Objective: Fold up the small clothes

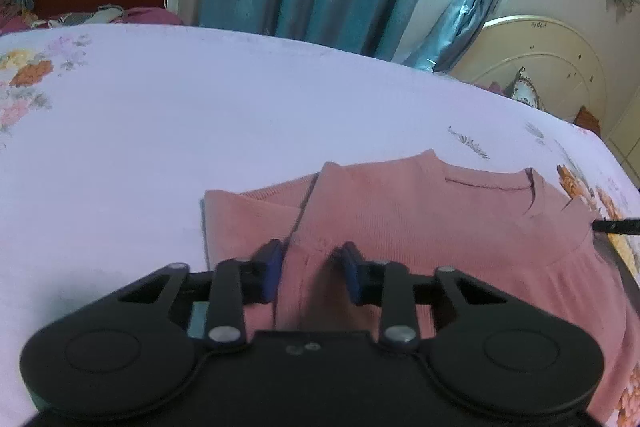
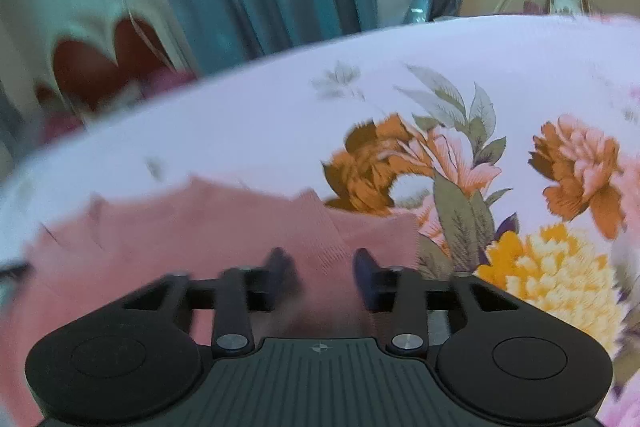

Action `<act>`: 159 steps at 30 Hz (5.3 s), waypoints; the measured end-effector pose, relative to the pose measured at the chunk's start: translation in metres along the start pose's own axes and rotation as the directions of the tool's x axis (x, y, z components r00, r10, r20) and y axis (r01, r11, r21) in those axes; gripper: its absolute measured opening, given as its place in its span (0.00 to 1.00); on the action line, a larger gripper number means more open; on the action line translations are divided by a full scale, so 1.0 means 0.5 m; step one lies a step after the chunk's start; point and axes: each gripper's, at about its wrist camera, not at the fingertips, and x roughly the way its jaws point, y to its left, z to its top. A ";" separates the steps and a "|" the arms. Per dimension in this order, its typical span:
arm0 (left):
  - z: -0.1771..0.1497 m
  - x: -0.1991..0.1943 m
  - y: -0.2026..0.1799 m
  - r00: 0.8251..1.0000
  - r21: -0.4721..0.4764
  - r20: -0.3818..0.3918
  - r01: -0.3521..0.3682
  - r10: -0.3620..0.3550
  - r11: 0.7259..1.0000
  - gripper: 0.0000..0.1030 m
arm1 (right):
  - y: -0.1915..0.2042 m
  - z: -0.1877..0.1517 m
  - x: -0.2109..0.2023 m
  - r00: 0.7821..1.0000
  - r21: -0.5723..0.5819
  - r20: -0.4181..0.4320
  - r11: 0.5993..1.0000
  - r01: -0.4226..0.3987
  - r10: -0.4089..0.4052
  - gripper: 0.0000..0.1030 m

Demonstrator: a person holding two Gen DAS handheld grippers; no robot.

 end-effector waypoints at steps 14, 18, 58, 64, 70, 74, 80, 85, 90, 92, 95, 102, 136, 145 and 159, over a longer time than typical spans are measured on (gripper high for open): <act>-0.038 -0.009 0.034 0.994 -0.139 0.107 -0.017 0.032 0.990 0.06 | -0.020 -0.016 -0.014 0.979 -0.010 0.115 0.986 0.169 -0.167 0.00; -0.022 -0.031 0.025 0.991 -0.114 0.112 -0.061 0.074 0.992 0.27 | -0.035 -0.022 -0.026 0.970 0.057 0.129 0.978 0.200 -0.206 0.00; -0.030 -0.008 -0.044 0.994 0.085 0.091 -0.074 0.066 0.994 0.43 | 0.161 -0.054 0.038 0.991 -0.262 0.089 0.958 0.120 -0.100 0.12; -0.044 -0.039 -0.050 0.991 0.051 0.125 -0.049 0.043 0.997 0.45 | 0.077 -0.040 -0.007 0.991 -0.130 0.062 0.984 0.125 -0.118 0.12; -0.099 -0.050 -0.201 0.991 0.124 0.097 0.078 -0.090 0.989 0.53 | 0.208 -0.100 -0.066 0.994 -0.236 0.079 0.970 -0.053 0.073 0.57; -0.144 -0.052 -0.272 0.989 0.140 0.108 0.090 -0.106 0.986 0.74 | 0.300 -0.152 -0.076 0.985 -0.308 0.077 0.943 -0.123 0.154 0.51; -0.173 -0.046 -0.309 0.997 0.258 0.078 0.000 -0.020 0.966 0.70 | 0.338 -0.222 -0.054 0.994 -0.420 0.032 0.904 -0.077 0.100 0.50; -0.192 -0.070 -0.312 0.995 0.253 0.080 0.037 -0.059 0.967 0.73 | 0.338 -0.218 -0.094 0.993 -0.393 0.047 0.916 -0.085 0.112 0.50; -0.211 -0.089 -0.305 0.994 0.218 0.111 -0.020 -0.004 0.976 0.72 | 0.338 -0.236 -0.085 0.999 -0.378 0.022 0.925 -0.038 0.050 0.50; -0.216 -0.093 -0.297 0.995 0.199 0.101 -0.015 -0.005 0.980 0.72 | 0.343 -0.242 -0.118 0.995 -0.382 0.053 0.923 -0.055 0.081 0.50; -0.233 -0.093 -0.301 0.996 0.213 0.085 -0.039 0.021 0.976 0.72 | 0.357 -0.261 -0.116 0.994 -0.386 -0.003 0.917 -0.102 0.109 0.50; -0.265 -0.116 -0.321 0.996 0.238 0.075 -0.064 0.047 0.969 0.68 | 0.381 -0.310 -0.124 0.993 -0.399 -0.040 0.909 -0.119 0.113 0.49; -0.283 -0.193 -0.153 0.969 0.110 0.084 -0.241 0.232 0.964 0.70 | 0.083 -0.260 -0.225 0.984 -0.075 0.040 0.982 0.175 -0.172 0.36; -0.282 -0.188 -0.153 0.968 0.105 0.078 -0.247 0.240 0.963 0.70 | 0.079 -0.276 -0.244 0.988 -0.060 0.058 0.987 0.147 -0.143 0.36; -0.309 -0.286 -0.156 0.947 -0.065 0.142 -0.281 0.288 0.957 0.71 | 0.097 -0.295 -0.315 0.990 -0.100 0.082 0.987 0.124 -0.117 0.43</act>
